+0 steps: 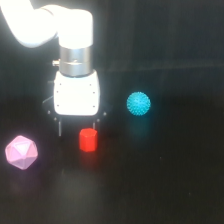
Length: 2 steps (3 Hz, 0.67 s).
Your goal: Pick up the red object from the table
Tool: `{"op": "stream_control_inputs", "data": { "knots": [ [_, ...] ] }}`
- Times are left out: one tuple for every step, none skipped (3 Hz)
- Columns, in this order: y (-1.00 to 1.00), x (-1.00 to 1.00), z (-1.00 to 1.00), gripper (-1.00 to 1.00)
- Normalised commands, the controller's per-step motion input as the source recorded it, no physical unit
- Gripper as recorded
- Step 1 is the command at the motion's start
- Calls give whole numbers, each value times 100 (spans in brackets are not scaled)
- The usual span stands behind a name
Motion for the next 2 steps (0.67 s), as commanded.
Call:
{"op": "stream_control_inputs", "data": {
  "knots": [
    [-37,5,-21,-4],
    [-13,-19,-59,6]
  ]
}}
